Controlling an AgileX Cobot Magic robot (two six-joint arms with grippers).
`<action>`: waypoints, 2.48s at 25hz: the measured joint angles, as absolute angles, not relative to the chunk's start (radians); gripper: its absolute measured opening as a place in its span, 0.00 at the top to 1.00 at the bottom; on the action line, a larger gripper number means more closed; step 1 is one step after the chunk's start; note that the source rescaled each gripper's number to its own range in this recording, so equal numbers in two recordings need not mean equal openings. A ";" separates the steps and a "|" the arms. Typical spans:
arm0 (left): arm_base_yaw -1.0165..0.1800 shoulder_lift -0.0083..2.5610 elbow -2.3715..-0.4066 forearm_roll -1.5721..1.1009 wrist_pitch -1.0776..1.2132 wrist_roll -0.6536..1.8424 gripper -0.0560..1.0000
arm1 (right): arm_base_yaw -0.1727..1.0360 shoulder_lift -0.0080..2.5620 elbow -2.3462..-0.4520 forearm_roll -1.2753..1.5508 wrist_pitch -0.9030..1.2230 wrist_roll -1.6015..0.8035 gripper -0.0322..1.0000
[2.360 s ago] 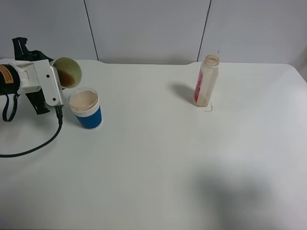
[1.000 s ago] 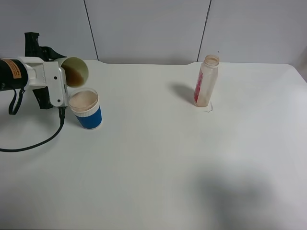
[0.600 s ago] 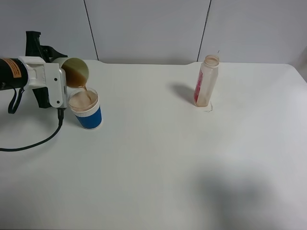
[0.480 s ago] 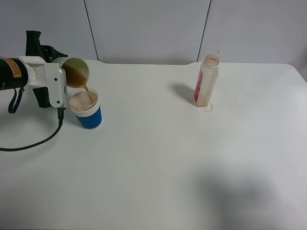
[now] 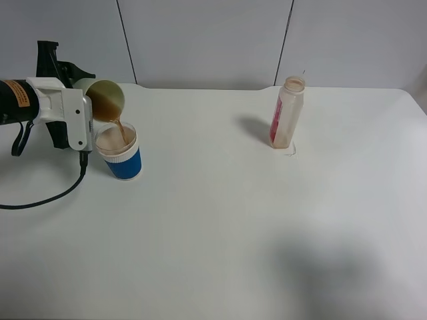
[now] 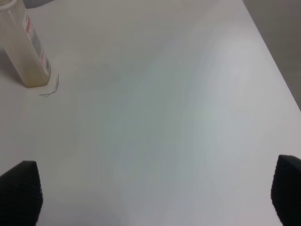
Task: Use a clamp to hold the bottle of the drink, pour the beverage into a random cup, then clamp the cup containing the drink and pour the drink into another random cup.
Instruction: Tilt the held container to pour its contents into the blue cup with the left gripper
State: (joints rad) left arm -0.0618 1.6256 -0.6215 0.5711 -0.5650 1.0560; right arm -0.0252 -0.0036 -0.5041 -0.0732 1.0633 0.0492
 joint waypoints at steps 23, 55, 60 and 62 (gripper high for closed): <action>-0.025 1.626 -0.622 0.571 -0.623 1.091 0.94 | -0.025 -0.004 -0.504 -0.073 1.063 0.049 0.02; -0.024 1.626 -0.606 0.494 -0.749 1.227 0.94 | -0.025 -0.004 -0.504 -0.073 1.063 0.049 0.02; -0.024 1.626 -0.606 0.486 -0.767 1.235 0.94 | -0.025 -0.004 -0.504 -0.073 1.063 0.049 0.02; -0.024 1.626 -0.606 0.484 -0.771 1.238 0.94 | -0.025 -0.004 -0.504 -0.073 1.063 0.049 0.02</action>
